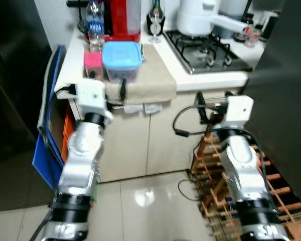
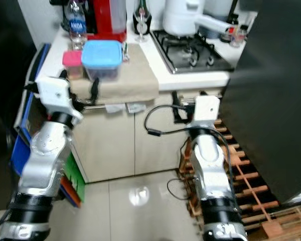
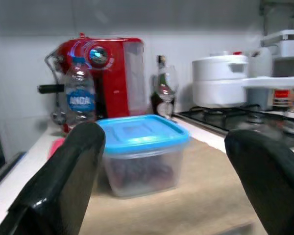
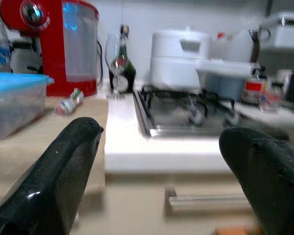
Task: Restocking fridge
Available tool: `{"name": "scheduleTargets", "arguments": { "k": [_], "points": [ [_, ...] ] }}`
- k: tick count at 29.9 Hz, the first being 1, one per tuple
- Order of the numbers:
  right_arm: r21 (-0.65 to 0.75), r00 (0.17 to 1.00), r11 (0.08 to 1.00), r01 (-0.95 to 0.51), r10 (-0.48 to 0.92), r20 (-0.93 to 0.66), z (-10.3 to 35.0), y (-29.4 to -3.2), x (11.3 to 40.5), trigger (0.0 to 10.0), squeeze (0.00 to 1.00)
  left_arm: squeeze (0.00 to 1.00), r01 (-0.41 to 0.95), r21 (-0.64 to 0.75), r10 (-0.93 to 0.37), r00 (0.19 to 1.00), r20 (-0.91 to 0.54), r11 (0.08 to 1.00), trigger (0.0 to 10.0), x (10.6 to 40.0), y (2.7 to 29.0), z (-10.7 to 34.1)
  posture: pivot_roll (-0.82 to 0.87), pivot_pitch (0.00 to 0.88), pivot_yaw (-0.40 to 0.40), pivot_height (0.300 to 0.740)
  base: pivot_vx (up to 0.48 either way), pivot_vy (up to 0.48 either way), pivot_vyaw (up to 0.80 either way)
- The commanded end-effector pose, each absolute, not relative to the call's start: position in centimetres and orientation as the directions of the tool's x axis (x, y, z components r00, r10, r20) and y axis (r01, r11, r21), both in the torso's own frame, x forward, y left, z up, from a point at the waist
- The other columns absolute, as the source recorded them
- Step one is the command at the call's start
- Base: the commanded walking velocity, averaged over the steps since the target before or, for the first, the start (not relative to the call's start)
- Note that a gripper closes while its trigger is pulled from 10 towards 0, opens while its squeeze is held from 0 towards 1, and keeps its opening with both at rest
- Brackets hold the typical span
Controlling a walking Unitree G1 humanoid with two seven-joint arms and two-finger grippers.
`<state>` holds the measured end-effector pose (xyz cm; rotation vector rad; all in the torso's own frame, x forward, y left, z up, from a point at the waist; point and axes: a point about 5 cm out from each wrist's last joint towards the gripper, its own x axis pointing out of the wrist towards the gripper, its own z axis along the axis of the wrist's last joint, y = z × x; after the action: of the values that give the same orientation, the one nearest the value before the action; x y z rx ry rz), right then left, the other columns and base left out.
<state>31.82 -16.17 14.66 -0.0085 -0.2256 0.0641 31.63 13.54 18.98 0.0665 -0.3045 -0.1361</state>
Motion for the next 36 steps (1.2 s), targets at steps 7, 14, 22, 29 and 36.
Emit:
{"name": "scheduleTargets", "arguments": {
  "k": [7, 14, 22, 29, 36],
  "points": [
    [0.032, 0.961, 0.987, -0.160, 0.149, 0.231, 15.7, -14.6, 32.2, 10.0, 0.00, 0.00, 0.098, 0.059, -0.110, 0.959, 0.260, 0.993, 10.0, 31.9, 14.1, 18.7, -0.03, 0.000, -0.012, 0.740, 0.402, 0.000, 0.20],
    [0.009, 0.967, 0.991, -0.131, 0.126, 0.221, 15.2, -14.7, 31.7, 10.0, 0.00, 0.00, 0.072, 0.094, -0.092, 0.969, 0.229, 0.993, 10.0, 31.9, 14.0, 18.2, -0.03, 0.000, -0.011, 0.740, 0.000, 0.000, 0.53],
    [-0.039, 0.954, 0.997, -0.067, 0.075, 0.289, 16.4, -15.4, 31.7, 10.0, 0.00, 0.00, 0.096, 0.116, -0.125, 0.952, 0.280, 0.989, 10.0, 31.8, 13.8, 19.2, -0.03, 0.000, -0.011, 0.740, 0.000, 0.000, 0.00],
    [-0.006, 0.943, 1.000, 0.003, -0.001, 0.333, 17.3, -16.3, 31.7, 10.0, 0.00, 0.00, 0.103, 0.123, -0.135, 0.946, 0.294, 0.987, 10.0, 31.9, 13.6, 19.5, -0.03, 0.000, -0.013, 0.740, 0.000, 0.000, 0.00],
    [0.012, 0.937, 0.997, 0.075, -0.074, 0.341, 17.5, -17.2, 31.8, 10.0, 0.00, 0.00, 0.157, 0.117, -0.187, 0.929, 0.320, 0.981, 10.0, 31.7, 13.2, 19.8, -0.03, 0.000, -0.013, 0.740, 0.137, 0.000, 0.00]
  ]
}}
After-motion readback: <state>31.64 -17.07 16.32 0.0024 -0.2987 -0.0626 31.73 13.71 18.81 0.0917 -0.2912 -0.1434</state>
